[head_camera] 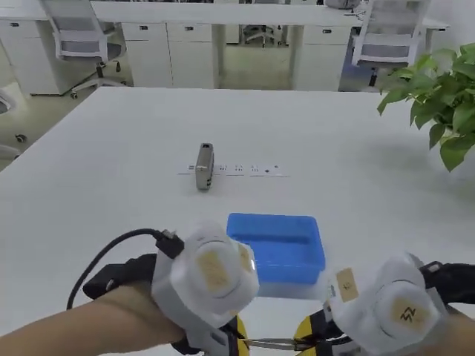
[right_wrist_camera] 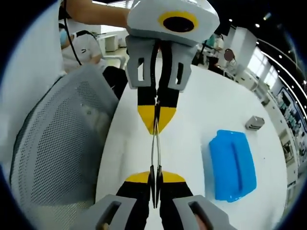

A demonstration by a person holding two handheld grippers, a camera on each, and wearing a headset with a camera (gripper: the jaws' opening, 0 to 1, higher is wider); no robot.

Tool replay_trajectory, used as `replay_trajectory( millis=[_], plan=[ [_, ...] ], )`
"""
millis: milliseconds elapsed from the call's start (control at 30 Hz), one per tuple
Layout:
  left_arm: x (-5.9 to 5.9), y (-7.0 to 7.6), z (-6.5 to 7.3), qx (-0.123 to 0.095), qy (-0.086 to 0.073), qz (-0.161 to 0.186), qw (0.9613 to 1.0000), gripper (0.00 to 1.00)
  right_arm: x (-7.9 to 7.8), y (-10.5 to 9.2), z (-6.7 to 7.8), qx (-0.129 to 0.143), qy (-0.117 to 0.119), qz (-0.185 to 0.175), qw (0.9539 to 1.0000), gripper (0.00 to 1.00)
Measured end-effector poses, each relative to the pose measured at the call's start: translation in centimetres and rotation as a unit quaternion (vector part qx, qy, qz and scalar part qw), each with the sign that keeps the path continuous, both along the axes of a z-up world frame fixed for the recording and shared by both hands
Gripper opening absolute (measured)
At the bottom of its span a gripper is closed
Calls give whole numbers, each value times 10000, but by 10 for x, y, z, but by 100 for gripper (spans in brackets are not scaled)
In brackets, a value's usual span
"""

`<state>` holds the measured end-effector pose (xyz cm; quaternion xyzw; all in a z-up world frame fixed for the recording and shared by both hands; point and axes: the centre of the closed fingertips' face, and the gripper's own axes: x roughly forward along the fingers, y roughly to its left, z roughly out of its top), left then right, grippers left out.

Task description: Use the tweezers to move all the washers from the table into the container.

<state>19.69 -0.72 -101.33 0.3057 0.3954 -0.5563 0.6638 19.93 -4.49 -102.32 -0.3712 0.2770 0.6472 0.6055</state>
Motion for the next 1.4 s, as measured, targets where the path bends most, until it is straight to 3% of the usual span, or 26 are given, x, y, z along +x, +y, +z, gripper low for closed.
replay_trajectory(
  millis=[100, 167, 233, 367, 533, 700, 867, 1000, 1133, 1267, 1400],
  plan=[
    [2, -1, -19, 314, 21, -58, 9995, 0, 0, -4, -19, -184, 359, -291, 9988, 2],
    [5, -4, -26, 386, -13, -95, 9992, 0, 2, -9, -30, -403, 540, -536, 9963, 3],
    [8, -4, -34, 561, -46, -155, 9983, 0, 4, -9, -37, -458, 573, -571, 9957, 3],
    [15, -6, -45, 671, -139, -218, 9974, 0, 11, -14, -49, -551, 697, -891, 9920, 5],
    [18, -8, -53, 697, -143, -147, 9974, 0, 17, -19, -55, -631, 532, -967, 9919, 8],
    [21, -3, -61, 913, -161, -74, 9957, 0, 20, -24, -60, -705, 274, -971, 9924, 8],
    [20, 1, -69, 1123, -105, -8, 9936, 0, 21, -23, -59, -569, 397, -1178, 9906, 10],
    [23, -1, -68, 991, 76, 143, 9949, 0, 17, -24, -59, -431, 541, -1373, 9881, 17],
    [20, -1, -69, 968, 115, 153, 9951, 2, 16, -26, -59, -441, 502, -1479, 9867, 21],
    [21, -1, -69, 984, 21, 197, 9949, 4, 13, -31, -59, -368, 573, -1749, 9822, 24],
    [24, 2, -68, 871, -103, 503, 9949, 9, 5, -39, -55, -270, 755, -2155, 9732, 34]
  ],
)
